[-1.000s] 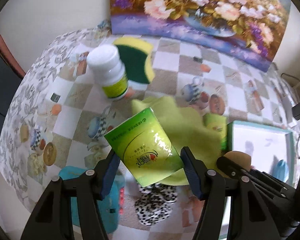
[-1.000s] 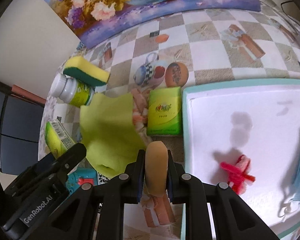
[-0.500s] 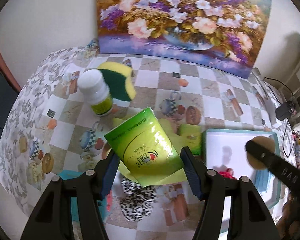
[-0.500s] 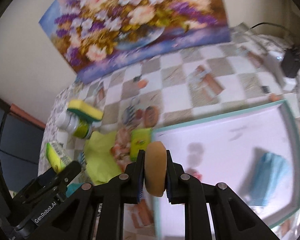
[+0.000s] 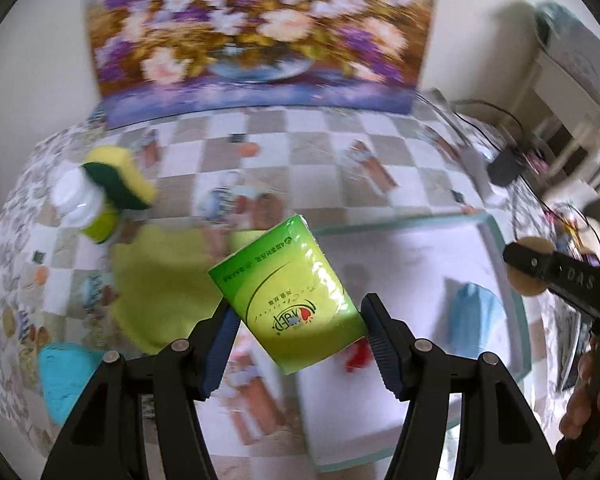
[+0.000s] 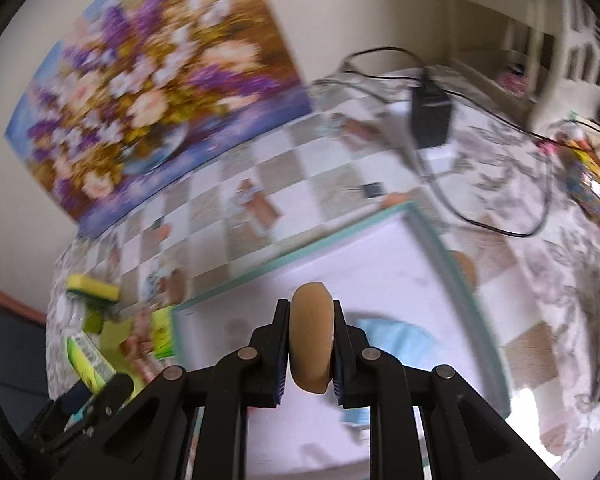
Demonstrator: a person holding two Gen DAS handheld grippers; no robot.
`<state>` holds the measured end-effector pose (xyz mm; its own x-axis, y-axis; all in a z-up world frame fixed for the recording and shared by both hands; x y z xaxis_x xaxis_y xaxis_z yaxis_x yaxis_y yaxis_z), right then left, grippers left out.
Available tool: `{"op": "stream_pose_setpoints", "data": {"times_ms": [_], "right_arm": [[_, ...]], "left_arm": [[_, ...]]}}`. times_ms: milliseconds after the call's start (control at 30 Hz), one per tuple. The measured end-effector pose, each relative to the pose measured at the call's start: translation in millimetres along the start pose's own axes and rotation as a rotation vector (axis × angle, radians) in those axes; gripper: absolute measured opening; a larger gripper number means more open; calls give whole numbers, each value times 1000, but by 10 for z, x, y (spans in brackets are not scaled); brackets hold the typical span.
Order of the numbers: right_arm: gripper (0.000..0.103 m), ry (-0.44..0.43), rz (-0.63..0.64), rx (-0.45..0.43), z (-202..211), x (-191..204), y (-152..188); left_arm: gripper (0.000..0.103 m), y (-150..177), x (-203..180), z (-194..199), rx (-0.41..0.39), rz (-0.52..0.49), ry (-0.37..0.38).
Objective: Organize soft objects
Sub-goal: 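Release the tissue pack into the tray with the left tool while the right tool releases the sponge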
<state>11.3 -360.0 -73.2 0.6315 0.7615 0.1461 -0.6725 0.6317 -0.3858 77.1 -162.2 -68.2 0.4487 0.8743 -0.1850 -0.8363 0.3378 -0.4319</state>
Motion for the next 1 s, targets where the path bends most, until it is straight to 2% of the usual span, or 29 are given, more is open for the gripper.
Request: {"op": "stream_pose_setpoints", "data": {"times_ms": [333,667,833,933,1000], "right_arm": [[20,43,-101,18,-141,-600,-82],[20,40,-94,66,-362,-592,-39],[20,49,-69,79,-394,-518,-21],[20,54,-58,83,-407,-490,-10],[20,56,-51,84,-409,-477,-12]], "left_arm": [[64,174,-681,-457,97,-120,66],[64,282,-810,-768,165,-137,70],[64,281,-805,-788,168,-136,68],[67,287,-804,-805,174,-129,78],[76,286,-794,-800,176,-124,80]]}}
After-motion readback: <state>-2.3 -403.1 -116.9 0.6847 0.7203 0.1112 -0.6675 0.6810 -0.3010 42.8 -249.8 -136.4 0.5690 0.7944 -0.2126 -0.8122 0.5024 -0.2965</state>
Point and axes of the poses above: each gripper's, at about its wrist camera, not at the fingertips, and z roughly against the way its jaws point, x to its left, y to its underside, the point moved 8 cm from there along -z, roughly the way its jaws point, and after that the axes turned 7 degrees about y, right-handed, at the moved point
